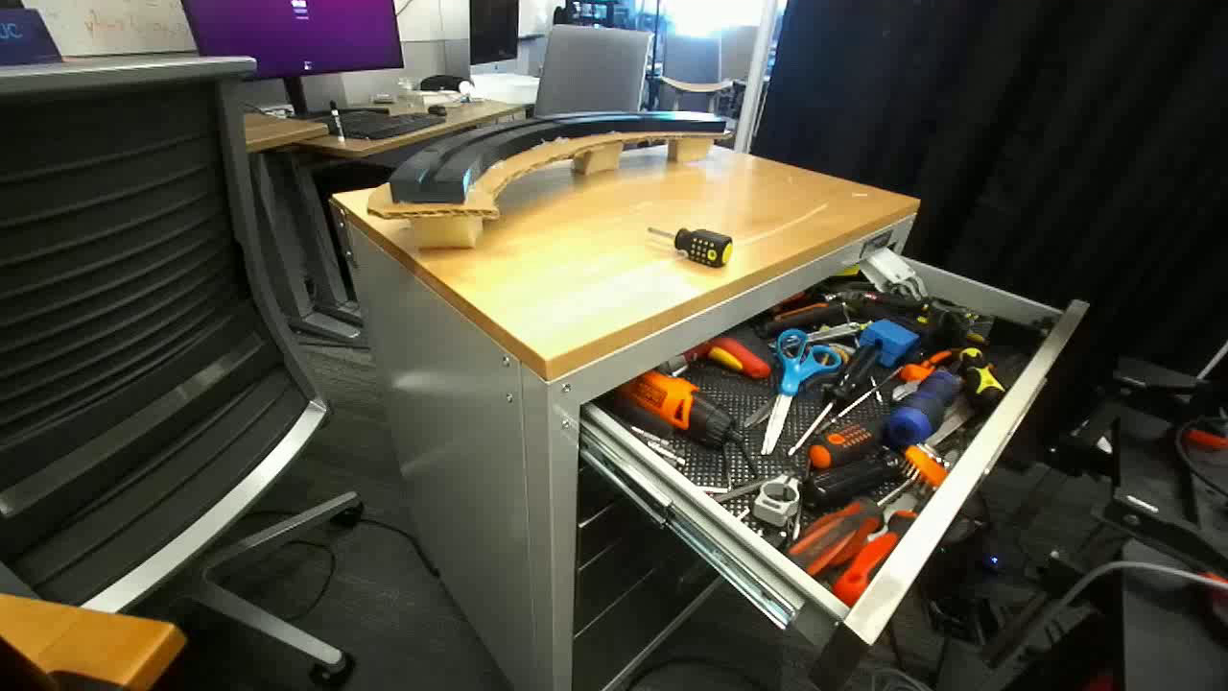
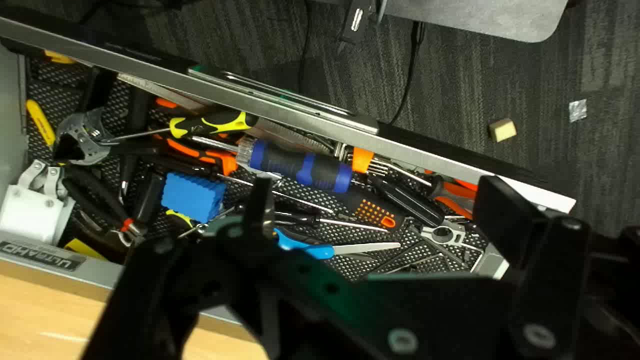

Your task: Put the screw driver inside the drawer and close it

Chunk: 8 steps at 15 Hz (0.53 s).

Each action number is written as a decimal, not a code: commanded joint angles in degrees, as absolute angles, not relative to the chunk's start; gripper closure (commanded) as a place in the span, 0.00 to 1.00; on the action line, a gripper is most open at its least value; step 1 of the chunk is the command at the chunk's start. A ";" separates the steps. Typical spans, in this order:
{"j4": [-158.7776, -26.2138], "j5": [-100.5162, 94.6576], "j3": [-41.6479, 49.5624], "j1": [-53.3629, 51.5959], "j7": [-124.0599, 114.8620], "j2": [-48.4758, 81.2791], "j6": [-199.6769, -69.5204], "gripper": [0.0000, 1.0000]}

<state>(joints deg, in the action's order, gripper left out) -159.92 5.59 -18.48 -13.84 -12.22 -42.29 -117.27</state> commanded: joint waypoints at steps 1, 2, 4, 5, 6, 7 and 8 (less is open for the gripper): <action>-159.82 5.14 -17.91 -14.41 -12.59 -42.13 -117.20 0.00; -159.79 5.14 -17.91 -14.41 -12.59 -42.14 -117.20 0.00; -159.78 5.14 -17.91 -14.41 -12.59 -42.14 -117.20 0.00; -159.78 5.14 -17.91 -14.41 -12.59 -42.14 -117.20 0.00; -159.05 5.11 -17.51 -13.81 -12.35 -40.79 -118.21 0.00; -157.73 4.57 -17.42 -12.85 -12.49 -38.77 -118.89 0.00; -154.95 3.36 -17.42 -11.40 -12.31 -34.93 -119.92 0.00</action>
<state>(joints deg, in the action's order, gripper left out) -159.49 5.47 -18.14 -13.70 -12.23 -41.71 -117.43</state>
